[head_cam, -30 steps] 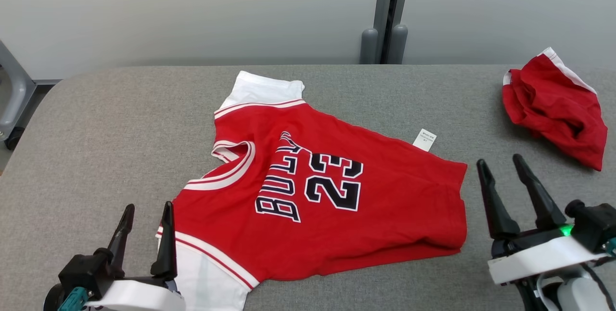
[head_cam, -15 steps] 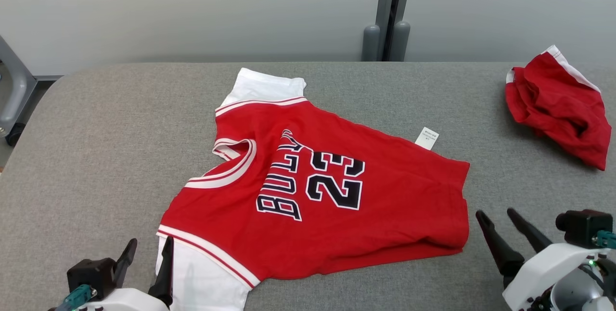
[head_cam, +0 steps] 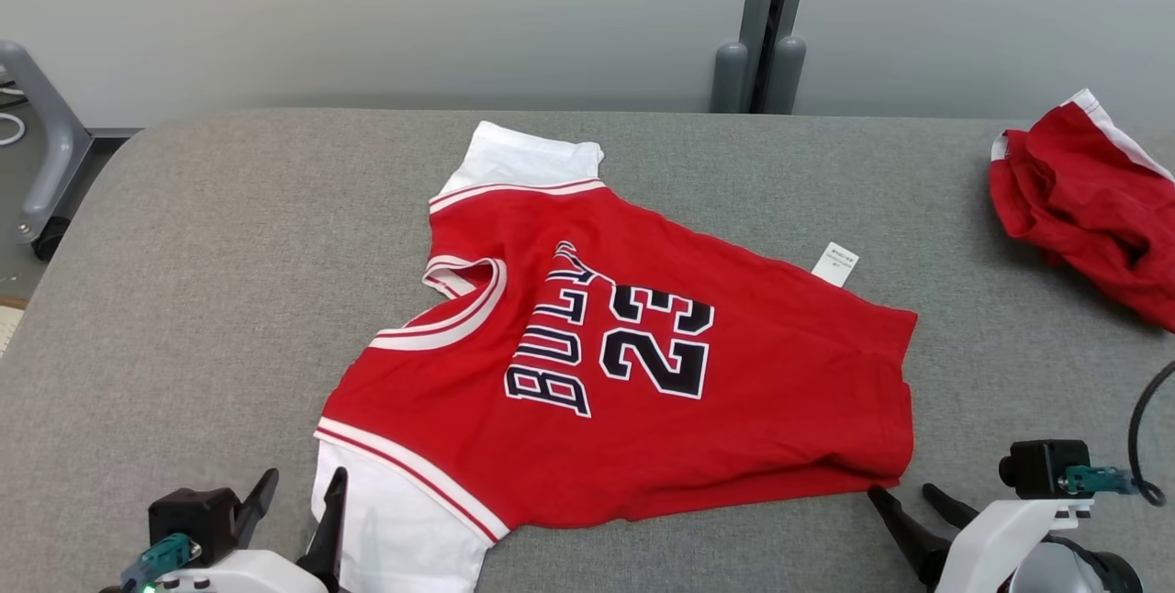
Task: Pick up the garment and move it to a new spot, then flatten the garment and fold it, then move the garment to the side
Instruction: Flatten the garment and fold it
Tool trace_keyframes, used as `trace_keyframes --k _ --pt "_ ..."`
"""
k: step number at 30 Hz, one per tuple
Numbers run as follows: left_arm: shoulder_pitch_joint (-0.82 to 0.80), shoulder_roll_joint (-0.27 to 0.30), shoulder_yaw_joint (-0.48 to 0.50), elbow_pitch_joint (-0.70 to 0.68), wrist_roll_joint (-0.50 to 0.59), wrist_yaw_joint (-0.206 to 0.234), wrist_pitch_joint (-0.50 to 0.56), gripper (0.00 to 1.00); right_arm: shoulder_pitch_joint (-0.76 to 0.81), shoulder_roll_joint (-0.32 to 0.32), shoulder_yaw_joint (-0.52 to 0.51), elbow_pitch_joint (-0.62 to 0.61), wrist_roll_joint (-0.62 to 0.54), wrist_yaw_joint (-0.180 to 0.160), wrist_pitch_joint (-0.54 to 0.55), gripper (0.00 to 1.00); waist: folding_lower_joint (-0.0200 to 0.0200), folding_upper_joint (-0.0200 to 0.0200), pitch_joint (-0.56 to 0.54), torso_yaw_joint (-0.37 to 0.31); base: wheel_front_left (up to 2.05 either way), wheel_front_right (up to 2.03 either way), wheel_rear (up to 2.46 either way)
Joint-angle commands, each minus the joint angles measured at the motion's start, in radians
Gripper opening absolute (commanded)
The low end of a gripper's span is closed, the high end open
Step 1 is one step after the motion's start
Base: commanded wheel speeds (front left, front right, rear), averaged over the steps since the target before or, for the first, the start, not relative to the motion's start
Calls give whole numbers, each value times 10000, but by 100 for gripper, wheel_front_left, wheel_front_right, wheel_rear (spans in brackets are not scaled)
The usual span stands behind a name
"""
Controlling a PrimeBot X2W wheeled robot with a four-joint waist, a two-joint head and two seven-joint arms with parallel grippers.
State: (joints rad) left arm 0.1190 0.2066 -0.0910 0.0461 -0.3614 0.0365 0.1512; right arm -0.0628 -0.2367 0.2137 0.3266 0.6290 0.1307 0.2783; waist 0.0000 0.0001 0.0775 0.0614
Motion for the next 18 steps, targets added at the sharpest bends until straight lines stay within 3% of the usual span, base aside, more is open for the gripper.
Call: trace_keyframes --k 1,18 --pt "91 42 -43 -18 -45 45 49 100 -120 -105 67 120 43 4 33 100 0 -1 17 27 0 0 0" --pt "-287 115 -547 540 -404 -127 1447 100 -1106 100 923 2066 189 3 -209 100 0 -1 204 229 0 0 0"
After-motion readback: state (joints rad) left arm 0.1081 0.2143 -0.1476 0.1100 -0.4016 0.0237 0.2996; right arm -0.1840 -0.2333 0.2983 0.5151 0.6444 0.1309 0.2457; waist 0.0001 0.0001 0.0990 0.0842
